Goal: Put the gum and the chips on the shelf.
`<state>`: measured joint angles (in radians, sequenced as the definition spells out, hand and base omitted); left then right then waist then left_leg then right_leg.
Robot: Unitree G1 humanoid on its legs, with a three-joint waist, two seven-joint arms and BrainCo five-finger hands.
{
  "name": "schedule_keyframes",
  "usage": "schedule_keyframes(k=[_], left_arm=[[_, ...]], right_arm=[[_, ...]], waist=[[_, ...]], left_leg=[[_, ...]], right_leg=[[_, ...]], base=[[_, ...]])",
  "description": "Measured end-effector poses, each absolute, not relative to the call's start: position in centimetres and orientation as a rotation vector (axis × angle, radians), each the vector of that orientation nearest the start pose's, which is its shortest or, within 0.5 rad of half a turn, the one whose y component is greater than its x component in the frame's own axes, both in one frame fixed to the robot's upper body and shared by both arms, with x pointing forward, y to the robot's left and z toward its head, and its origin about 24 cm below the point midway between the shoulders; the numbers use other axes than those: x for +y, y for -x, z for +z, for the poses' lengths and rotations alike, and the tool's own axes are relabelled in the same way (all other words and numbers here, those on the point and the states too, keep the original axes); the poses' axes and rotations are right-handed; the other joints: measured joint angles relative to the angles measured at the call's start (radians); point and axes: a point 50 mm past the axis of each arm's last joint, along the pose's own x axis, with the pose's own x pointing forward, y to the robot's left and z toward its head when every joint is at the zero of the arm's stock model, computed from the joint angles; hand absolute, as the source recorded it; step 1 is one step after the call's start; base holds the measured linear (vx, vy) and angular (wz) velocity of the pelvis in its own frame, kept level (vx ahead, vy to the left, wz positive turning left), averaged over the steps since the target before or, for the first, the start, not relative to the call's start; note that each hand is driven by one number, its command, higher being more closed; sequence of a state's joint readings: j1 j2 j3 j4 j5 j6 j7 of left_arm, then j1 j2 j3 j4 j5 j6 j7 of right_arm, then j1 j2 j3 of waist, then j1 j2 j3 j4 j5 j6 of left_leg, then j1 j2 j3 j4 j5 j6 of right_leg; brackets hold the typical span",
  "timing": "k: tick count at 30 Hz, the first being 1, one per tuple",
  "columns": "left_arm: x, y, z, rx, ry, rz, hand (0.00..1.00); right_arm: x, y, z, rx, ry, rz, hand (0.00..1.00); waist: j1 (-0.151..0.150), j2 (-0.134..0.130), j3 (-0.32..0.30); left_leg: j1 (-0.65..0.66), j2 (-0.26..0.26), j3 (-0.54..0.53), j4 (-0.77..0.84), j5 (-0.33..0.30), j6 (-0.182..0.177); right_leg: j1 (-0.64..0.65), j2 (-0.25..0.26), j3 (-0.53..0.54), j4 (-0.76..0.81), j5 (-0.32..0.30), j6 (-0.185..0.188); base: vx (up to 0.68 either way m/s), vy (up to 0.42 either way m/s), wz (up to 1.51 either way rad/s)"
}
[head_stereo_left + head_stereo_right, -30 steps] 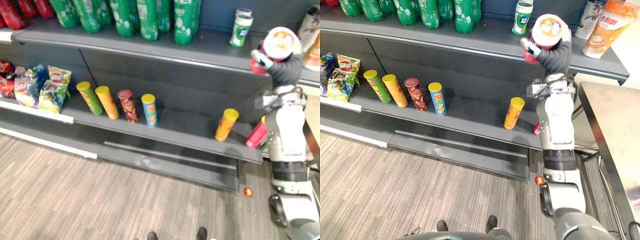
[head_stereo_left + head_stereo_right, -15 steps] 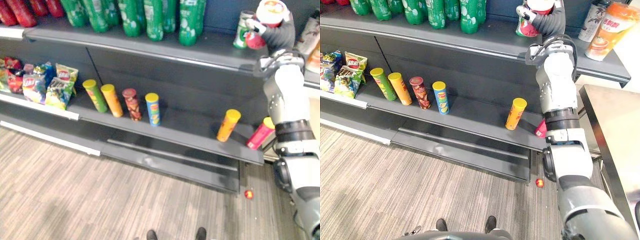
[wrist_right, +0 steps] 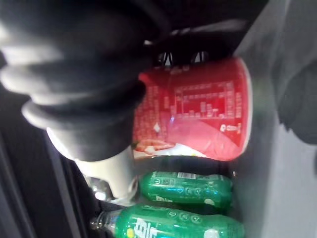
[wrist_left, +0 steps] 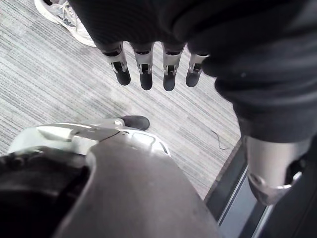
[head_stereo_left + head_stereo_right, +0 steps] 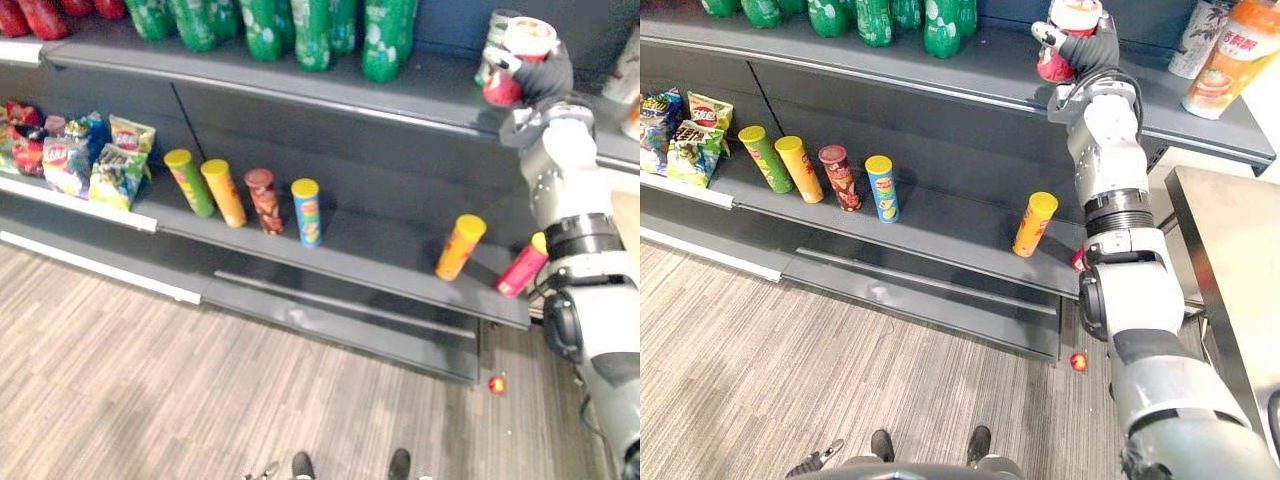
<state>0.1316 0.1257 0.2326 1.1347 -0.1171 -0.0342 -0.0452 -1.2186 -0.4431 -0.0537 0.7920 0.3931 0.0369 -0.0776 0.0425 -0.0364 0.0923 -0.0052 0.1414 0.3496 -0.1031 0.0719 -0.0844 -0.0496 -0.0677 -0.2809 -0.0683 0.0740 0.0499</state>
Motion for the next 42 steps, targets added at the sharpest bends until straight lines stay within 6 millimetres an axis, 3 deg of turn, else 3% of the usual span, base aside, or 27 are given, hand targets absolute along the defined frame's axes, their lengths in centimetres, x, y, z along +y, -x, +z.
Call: schedule_keyframes(k=[6,12,13,32,36,40,41,42], left_arm=[[22.4,-5.7,-16.6,1.176,0.143,0.347,0.0],[22.4,-6.2,-16.5,1.16,0.158,0.356,0.0],[22.4,-6.2,-16.5,1.16,0.163,0.362,0.0],[22.5,-6.5,-16.5,1.15,0.165,0.37,0.0],[22.6,-6.6,-16.4,1.143,0.166,0.373,0.0],[22.7,-6.7,-16.3,1.134,0.166,0.378,0.0],[22.7,-6.9,-16.3,1.127,0.158,0.378,0.0],[22.8,-6.9,-16.3,1.127,0.152,0.38,0.0]], right_arm=[[-20.1,-41.1,29.3,-0.376,-0.135,-0.095,1.0],[-20.1,-41.2,30.6,-0.389,-0.149,-0.104,1.0],[-20.1,-41.2,30.5,-0.388,-0.149,-0.105,0.0],[-20.4,-41.0,31.0,-0.419,-0.148,-0.112,0.0],[-20.4,-40.1,31.2,-0.477,-0.133,-0.112,0.0],[-20.2,-39.0,32.4,-0.564,-0.123,-0.108,0.0],[-20.3,-37.3,34.3,-0.7,-0.077,-0.168,0.0],[-20.2,-36.8,34.8,-0.737,-0.063,-0.187,0.0]], waist=[[0.001,0.001,0.008],[0.001,0.002,0.037],[0.001,0.003,0.038],[-0.002,-0.001,0.052],[-0.002,-0.005,0.056],[-0.015,-0.005,0.056],[-0.016,-0.005,0.056],[-0.016,-0.005,0.056]], left_leg=[[-0.007,0.003,-0.004,0.0,0.0,-0.001],[-0.007,0.004,-0.006,0.0,0.002,-0.003],[-0.007,0.004,-0.006,0.0,0.002,-0.003],[-0.004,0.005,0.001,0.0,0.002,-0.003],[0.005,0.009,0.019,0.0,0.0,-0.006],[0.01,0.012,0.022,0.0,-0.001,-0.007],[0.014,0.013,0.022,0.001,-0.001,-0.007],[0.015,0.012,0.021,0.0,-0.001,-0.007]], right_leg=[[-0.001,0.003,-0.01,-0.004,0.003,-0.004],[0.0,0.003,-0.011,-0.003,0.003,-0.004],[0.0,0.004,-0.011,-0.003,0.003,-0.004],[-0.001,0.005,-0.003,-0.003,0.003,-0.004],[-0.001,0.01,0.011,-0.003,0.003,-0.004],[0.0,0.014,0.015,-0.004,0.006,-0.008],[0.003,0.014,0.015,-0.005,0.007,-0.01],[0.005,0.014,0.015,-0.004,0.007,-0.01]], base=[[0.06,-0.007,0.03],[0.01,0.0,0.0],[0.0,0.0,0.0],[0.0,0.0,-0.01],[0.01,-0.002,-0.11],[0.05,-0.011,-0.06],[0.07,-0.007,-0.03],[0.05,-0.003,-0.01]])
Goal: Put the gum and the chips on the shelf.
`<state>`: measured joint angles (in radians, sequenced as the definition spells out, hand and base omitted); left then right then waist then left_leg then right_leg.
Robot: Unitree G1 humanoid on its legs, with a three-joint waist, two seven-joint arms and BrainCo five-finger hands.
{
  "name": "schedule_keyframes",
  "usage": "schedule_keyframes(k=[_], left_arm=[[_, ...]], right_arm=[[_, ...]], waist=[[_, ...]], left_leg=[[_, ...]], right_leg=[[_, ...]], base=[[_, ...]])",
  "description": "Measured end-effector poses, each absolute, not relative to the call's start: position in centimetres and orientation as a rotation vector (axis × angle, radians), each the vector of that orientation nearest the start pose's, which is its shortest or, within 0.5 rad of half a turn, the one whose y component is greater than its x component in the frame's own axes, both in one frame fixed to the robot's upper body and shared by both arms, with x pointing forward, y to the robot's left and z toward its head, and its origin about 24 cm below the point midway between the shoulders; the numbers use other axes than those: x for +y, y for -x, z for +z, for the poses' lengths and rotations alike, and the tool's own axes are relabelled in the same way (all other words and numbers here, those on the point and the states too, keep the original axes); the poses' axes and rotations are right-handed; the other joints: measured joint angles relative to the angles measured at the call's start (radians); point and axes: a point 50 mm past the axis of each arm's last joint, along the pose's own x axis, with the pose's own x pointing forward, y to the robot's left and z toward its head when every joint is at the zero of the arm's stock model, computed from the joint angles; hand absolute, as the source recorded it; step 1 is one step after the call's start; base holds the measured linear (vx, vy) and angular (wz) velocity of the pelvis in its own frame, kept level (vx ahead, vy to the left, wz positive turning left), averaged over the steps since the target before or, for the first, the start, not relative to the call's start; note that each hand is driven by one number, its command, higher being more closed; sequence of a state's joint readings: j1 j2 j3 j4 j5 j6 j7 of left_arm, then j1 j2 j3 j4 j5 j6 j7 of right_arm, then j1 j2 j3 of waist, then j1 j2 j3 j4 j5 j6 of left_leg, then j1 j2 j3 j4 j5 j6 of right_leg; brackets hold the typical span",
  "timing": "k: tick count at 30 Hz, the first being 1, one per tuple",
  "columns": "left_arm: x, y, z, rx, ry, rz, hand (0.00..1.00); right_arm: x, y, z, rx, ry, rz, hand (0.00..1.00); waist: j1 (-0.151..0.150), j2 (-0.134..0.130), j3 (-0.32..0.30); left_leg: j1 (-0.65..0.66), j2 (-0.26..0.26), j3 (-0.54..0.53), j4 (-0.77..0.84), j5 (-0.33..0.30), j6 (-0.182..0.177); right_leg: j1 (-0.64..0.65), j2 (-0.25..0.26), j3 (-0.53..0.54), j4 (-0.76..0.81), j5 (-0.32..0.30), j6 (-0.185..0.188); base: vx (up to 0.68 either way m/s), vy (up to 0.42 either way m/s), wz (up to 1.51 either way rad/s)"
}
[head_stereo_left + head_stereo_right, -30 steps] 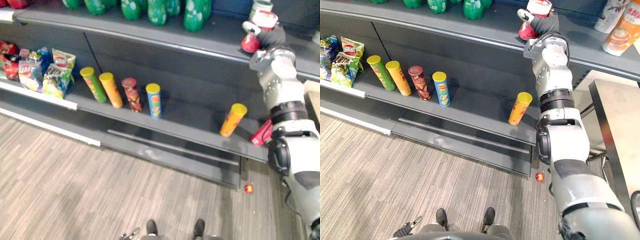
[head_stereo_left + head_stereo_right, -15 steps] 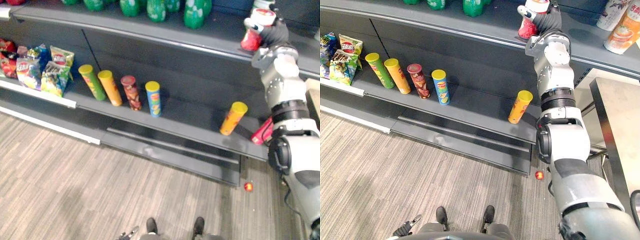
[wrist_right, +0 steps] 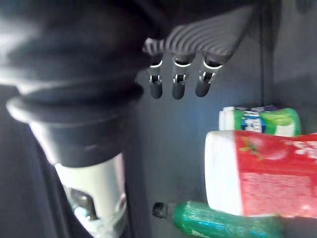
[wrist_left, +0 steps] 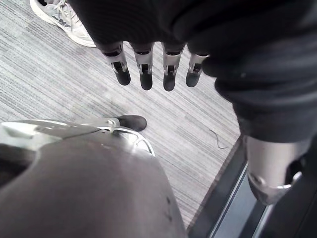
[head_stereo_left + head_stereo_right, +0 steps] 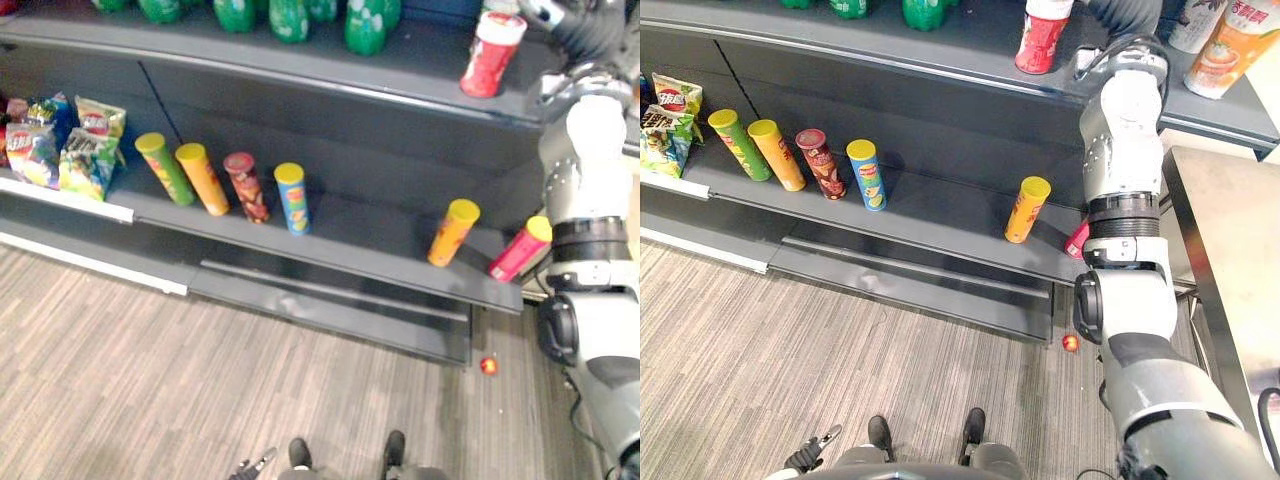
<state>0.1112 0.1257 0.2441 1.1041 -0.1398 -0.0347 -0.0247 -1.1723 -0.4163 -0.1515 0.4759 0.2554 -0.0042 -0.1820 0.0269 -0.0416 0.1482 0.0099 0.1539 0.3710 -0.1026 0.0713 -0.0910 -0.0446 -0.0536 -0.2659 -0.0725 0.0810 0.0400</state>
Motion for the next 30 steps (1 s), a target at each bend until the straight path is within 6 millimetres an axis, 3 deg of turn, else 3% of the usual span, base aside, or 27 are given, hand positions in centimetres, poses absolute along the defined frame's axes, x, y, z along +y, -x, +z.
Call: schedule_keyframes(k=[4,8,11,15,17,21,24,28,30], left_arm=[[22.8,-7.0,-16.2,1.127,0.145,0.382,0.0],[22.8,-6.9,-16.2,1.13,0.134,0.395,0.0],[22.8,-6.8,-16.3,1.133,0.13,0.401,0.0],[22.9,-6.8,-16.3,1.139,0.096,0.404,0.0],[23.0,-6.8,-16.2,1.14,0.094,0.412,0.0],[23.2,-6.4,-16.3,1.146,0.09,0.426,0.0],[23.4,-6.2,-16.3,1.153,0.071,0.423,0.0],[23.4,-6.0,-16.3,1.159,0.053,0.418,0.0],[23.4,-5.8,-16.4,1.17,0.047,0.42,0.0]], right_arm=[[-20.0,-35.4,36.0,-0.839,-0.052,-0.206,0.0],[-19.9,-32.3,36.9,-1.017,-0.003,-0.286,0.0],[-18.8,-30.6,36.5,-1.106,-0.001,-0.264,0.0],[-14.4,-28.9,33.2,-1.136,0.047,-0.073,0.0],[-10.9,-28.7,30.1,-1.064,0.102,0.117,0.0],[-6.3,-28.0,25.3,-0.948,0.237,0.333,0.0],[-4.3,-27.2,21.7,-0.848,0.293,0.461,0.0],[-3.2,-26.6,17.8,-0.709,0.31,0.566,0.0],[-3.4,-26.8,14.2,-0.56,0.324,0.589,0.0]], waist=[[0.003,0.0,0.0],[0.004,0.0,0.0],[0.004,0.0,0.0],[0.001,-0.001,-0.004],[0.002,-0.005,-0.006],[0.005,-0.022,-0.017],[0.005,-0.039,-0.028],[0.004,-0.041,-0.037],[0.003,-0.038,-0.047]], left_leg=[[0.001,0.0,-0.003,0.0,0.002,0.001],[0.001,0.0,-0.009,0.0,0.003,0.0],[0.01,0.0,-0.011,0.0,0.003,0.0],[0.011,0.0,-0.011,0.0,0.003,0.0],[0.011,0.001,-0.011,0.0,0.002,0.0],[0.011,0.001,-0.005,0.0,0.002,-0.001],[0.01,0.0,-0.004,0.0,0.0,-0.003],[0.004,-0.003,-0.001,0.0,-0.001,-0.005],[0.003,-0.004,-0.001,0.0,0.0,-0.004]], right_leg=[[0.001,-0.001,-0.001,0.003,0.0,0.0],[0.004,-0.002,-0.007,0.004,0.0,0.0],[0.015,-0.002,-0.01,0.003,0.0,0.0],[0.015,-0.001,-0.008,0.004,-0.001,0.0],[0.015,-0.001,-0.006,0.005,-0.001,0.0],[0.012,-0.001,-0.002,0.005,-0.001,0.001],[0.011,-0.003,0.0,0.006,-0.001,0.001],[-0.005,-0.007,0.004,0.02,-0.002,0.0],[-0.006,-0.008,0.005,0.021,-0.002,0.0]], base=[[0.0,0.0,0.0],[0.03,0.0,0.03],[0.04,-0.001,0.02],[0.01,0.0,0.0],[0.0,0.0,0.0],[0.0,0.0,0.0],[0.0,0.0,0.0],[0.0,0.001,-0.03],[0.02,0.001,0.0]])
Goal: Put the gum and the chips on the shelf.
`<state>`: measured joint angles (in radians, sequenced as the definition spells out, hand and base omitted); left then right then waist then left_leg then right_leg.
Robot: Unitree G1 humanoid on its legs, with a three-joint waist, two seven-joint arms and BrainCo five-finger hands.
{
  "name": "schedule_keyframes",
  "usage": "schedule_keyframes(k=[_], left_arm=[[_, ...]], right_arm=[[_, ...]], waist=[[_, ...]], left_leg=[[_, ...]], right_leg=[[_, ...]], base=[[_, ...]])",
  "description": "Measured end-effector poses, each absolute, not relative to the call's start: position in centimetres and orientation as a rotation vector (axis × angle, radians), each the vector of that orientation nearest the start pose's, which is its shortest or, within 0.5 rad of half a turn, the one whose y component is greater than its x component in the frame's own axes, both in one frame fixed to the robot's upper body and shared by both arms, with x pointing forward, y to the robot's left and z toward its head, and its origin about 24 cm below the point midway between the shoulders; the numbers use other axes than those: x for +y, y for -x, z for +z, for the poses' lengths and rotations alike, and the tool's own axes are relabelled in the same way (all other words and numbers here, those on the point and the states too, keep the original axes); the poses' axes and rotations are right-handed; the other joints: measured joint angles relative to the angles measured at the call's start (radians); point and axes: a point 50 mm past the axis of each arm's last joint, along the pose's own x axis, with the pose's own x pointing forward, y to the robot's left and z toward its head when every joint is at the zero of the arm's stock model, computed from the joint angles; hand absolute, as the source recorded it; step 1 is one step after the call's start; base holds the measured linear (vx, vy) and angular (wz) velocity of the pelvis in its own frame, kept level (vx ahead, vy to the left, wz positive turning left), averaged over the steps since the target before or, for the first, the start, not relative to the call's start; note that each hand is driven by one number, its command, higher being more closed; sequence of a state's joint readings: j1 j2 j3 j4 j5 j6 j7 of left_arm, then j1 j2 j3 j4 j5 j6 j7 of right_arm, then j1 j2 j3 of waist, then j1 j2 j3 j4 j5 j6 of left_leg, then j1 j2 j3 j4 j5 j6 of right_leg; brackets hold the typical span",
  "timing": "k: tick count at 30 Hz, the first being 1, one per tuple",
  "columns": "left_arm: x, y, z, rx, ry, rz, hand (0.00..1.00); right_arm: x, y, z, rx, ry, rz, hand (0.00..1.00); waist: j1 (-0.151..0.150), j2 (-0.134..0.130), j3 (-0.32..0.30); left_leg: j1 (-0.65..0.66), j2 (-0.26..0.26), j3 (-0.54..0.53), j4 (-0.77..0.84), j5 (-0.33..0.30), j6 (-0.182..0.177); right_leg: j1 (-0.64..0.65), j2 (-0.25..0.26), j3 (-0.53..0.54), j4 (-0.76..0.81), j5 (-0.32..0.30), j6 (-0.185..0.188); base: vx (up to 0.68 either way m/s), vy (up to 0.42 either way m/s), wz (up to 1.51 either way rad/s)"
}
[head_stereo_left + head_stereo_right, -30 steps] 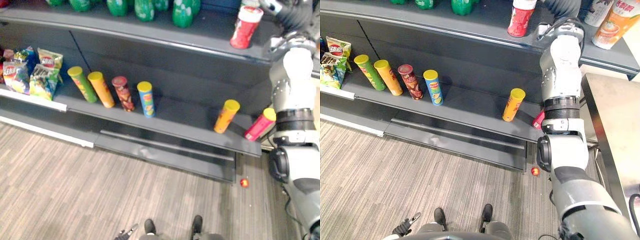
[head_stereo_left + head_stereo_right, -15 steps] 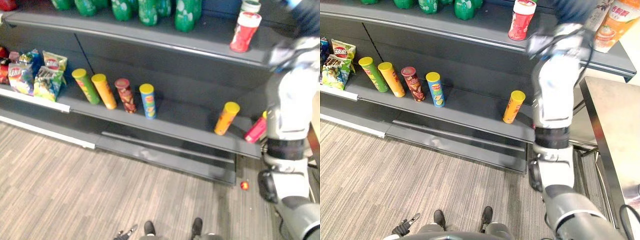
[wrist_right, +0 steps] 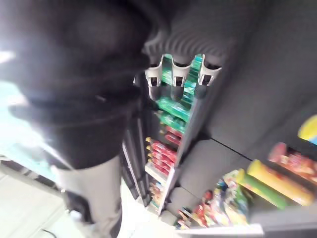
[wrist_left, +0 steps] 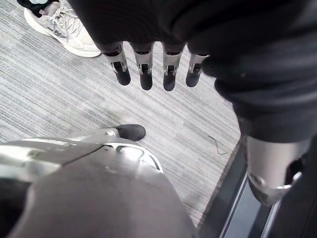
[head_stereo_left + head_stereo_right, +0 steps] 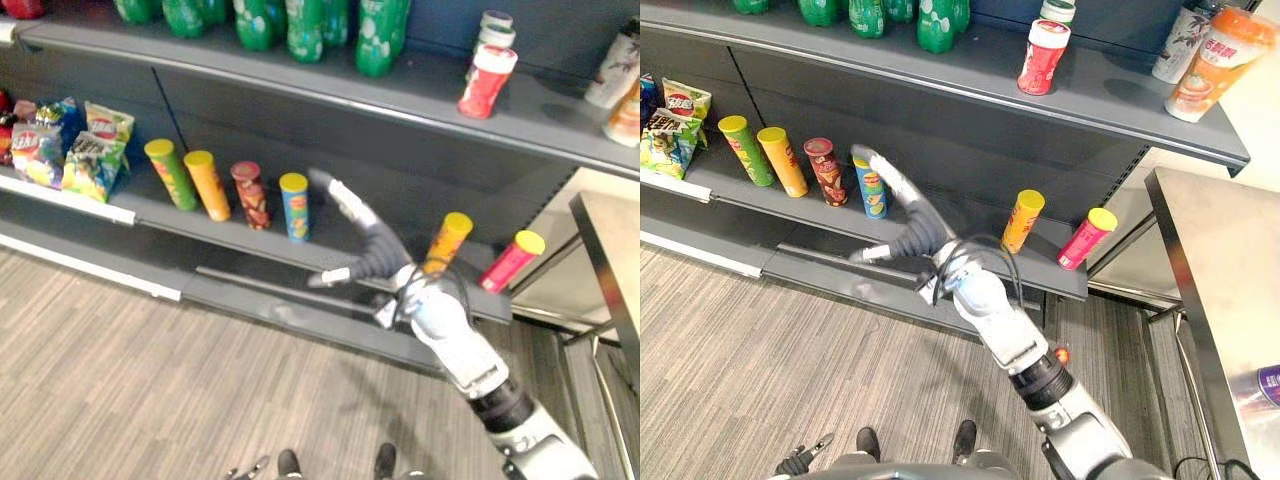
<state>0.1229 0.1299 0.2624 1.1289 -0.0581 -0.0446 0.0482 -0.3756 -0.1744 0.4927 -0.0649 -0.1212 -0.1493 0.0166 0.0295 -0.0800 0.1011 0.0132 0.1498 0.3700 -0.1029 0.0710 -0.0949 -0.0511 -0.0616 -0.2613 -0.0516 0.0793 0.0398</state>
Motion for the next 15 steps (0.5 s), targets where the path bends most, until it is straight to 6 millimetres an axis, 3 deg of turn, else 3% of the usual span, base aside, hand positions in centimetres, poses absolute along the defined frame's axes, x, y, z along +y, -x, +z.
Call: schedule_keyframes(k=[1,8,9,11,15], left_arm=[[23.4,-5.7,-16.4,1.175,0.044,0.42,0.0],[22.9,-5.4,-16.6,1.195,0.048,0.428,0.0],[22.9,-5.4,-16.6,1.195,0.045,0.425,0.0],[22.7,-5.3,-16.7,1.199,0.036,0.413,0.0],[22.1,-5.3,-16.8,1.201,0.053,0.411,0.0]], right_arm=[[-3.5,-26.7,13.2,-0.522,0.328,0.593,0.0],[-6.1,-23.9,0.9,-0.005,0.378,0.62,0.0],[-6.5,-23.5,-0.1,0.042,0.379,0.613,0.0],[-8.8,-21.8,-3.7,0.223,0.365,0.557,0.0],[-14.1,-19.0,-8.7,0.51,0.335,0.365,0.0]], waist=[[0.0,0.001,-0.002],[0.001,0.019,-0.01],[0.001,0.021,-0.011],[0.0,0.033,-0.017],[-0.001,0.052,-0.019]], left_leg=[[0.0,0.0,0.0,0.0,0.0,0.0],[0.004,-0.007,0.006,0.0,-0.005,0.002],[0.004,-0.008,0.006,0.0,-0.005,0.002],[0.004,-0.012,0.008,0.0,-0.008,0.003],[0.006,-0.018,0.012,0.0,-0.013,0.006]], right_leg=[[0.0,0.0,0.0,0.0,0.0,0.0],[0.003,-0.006,0.004,-0.001,-0.012,-0.004],[0.002,-0.007,0.005,-0.001,-0.012,-0.004],[0.002,-0.01,0.008,-0.001,-0.014,-0.002],[0.002,-0.015,0.014,-0.001,-0.015,0.0]], base=[[0.03,0.001,0.0],[0.0,0.0,0.0],[0.03,0.006,-0.01],[0.05,0.009,-0.02],[0.04,0.01,-0.03]])
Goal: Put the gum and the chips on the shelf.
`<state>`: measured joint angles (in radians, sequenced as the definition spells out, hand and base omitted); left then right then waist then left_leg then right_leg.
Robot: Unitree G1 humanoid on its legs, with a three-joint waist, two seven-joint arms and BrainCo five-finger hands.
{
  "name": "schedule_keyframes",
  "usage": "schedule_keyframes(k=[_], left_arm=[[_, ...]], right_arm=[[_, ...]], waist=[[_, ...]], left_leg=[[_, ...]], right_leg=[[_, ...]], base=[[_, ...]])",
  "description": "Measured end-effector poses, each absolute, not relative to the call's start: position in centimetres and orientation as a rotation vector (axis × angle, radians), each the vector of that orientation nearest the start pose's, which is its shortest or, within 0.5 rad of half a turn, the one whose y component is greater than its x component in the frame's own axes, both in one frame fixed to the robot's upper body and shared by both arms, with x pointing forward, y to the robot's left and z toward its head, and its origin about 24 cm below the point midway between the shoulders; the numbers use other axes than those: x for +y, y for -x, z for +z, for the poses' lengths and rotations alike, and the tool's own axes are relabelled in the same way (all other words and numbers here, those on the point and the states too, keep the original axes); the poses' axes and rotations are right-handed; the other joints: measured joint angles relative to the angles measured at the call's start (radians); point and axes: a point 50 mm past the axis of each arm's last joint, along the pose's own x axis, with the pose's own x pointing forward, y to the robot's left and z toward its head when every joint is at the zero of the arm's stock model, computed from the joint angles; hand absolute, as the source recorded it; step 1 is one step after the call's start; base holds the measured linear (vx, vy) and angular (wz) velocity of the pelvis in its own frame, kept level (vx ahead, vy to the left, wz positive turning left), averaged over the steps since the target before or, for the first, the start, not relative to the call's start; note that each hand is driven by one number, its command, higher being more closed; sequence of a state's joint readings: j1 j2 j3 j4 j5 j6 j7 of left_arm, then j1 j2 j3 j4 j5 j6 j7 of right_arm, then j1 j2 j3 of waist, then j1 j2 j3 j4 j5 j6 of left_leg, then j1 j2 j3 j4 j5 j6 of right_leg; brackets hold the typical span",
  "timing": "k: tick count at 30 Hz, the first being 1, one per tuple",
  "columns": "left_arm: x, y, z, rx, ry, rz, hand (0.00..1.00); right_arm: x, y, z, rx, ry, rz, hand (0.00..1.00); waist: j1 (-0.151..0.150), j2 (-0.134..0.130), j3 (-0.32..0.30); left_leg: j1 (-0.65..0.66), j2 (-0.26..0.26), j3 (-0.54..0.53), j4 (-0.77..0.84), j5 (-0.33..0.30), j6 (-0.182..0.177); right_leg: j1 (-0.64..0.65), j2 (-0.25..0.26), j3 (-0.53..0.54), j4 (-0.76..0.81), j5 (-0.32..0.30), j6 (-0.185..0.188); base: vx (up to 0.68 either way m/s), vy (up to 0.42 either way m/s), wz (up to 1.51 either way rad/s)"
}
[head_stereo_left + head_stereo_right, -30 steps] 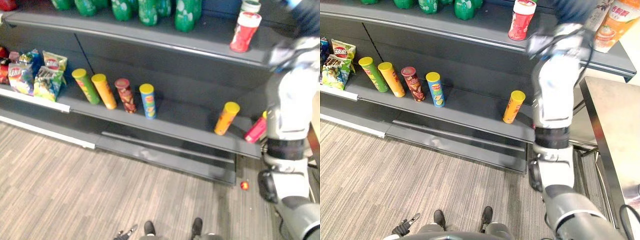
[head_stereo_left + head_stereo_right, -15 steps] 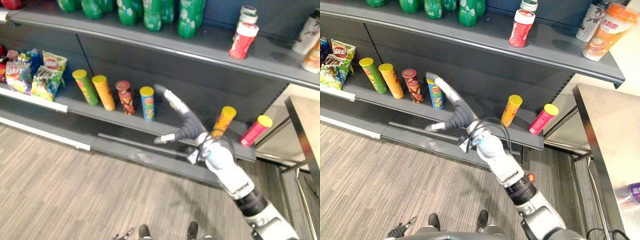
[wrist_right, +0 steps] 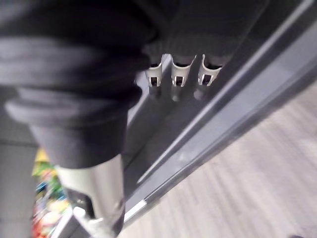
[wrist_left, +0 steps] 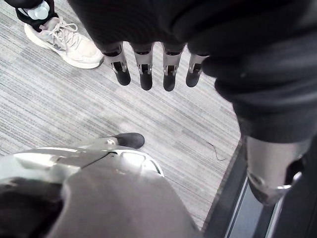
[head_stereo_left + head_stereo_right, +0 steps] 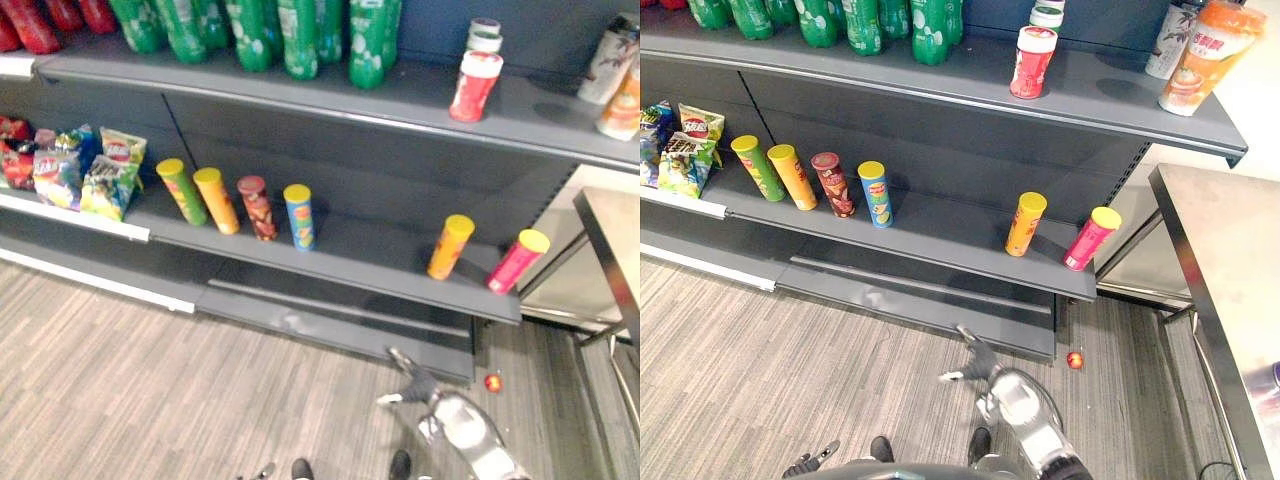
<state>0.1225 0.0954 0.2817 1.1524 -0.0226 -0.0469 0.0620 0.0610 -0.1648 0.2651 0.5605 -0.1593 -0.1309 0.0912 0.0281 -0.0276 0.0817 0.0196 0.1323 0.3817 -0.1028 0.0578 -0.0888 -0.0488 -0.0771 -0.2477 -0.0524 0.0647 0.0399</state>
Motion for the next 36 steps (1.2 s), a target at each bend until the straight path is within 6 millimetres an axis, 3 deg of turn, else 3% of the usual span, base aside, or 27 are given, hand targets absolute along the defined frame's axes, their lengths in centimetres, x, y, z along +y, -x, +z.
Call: schedule_keyframes(k=[2,5,14,26,36], left_arm=[[22.0,-5.3,-16.8,1.199,0.056,0.409,0.0],[22.0,-5.3,-16.8,1.194,0.055,0.407,0.0],[21.9,-5.3,-16.8,1.175,0.072,0.413,0.0],[21.9,-4.1,-16.9,1.189,0.131,0.459,0.0],[21.8,-3.8,-17.0,1.204,0.144,0.462,0.0]], right_arm=[[-17.0,-17.0,-11.0,0.665,0.305,0.223,0.0],[-19.4,-14.4,-13.0,0.815,0.249,0.078,0.0],[-22.8,-7.9,-15.9,1.085,0.021,-0.244,0.0],[-22.7,-5.0,-16.7,1.17,-0.137,-0.418,0.0],[-22.2,-4.7,-16.8,1.175,-0.165,-0.431,0.0]], waist=[[-0.002,0.006,0.0],[-0.005,0.008,-0.002],[-0.01,0.023,-0.009],[-0.024,0.031,-0.01],[-0.026,0.029,-0.012]], left_leg=[[0.001,-0.001,0.001,0.0,-0.002,0.0],[0.002,-0.001,0.001,0.0,-0.004,-0.001],[0.005,-0.013,-0.002,0.0,-0.01,0.004],[0.026,-0.022,0.016,0.0,-0.02,0.007],[0.038,-0.034,0.017,0.0,-0.034,0.013]], right_leg=[[0.0,-0.001,0.001,0.0,-0.001,0.002],[0.001,-0.001,0.001,0.001,-0.002,0.005],[0.005,-0.013,-0.003,0.002,-0.003,0.016],[0.023,-0.024,0.007,0.002,-0.006,0.018],[0.036,-0.034,0.008,0.001,-0.014,0.031]], base=[[0.05,0.002,-0.01],[0.05,-0.006,0.0],[0.03,0.004,0.01],[0.0,0.003,-0.03],[0.03,0.007,0.0]])
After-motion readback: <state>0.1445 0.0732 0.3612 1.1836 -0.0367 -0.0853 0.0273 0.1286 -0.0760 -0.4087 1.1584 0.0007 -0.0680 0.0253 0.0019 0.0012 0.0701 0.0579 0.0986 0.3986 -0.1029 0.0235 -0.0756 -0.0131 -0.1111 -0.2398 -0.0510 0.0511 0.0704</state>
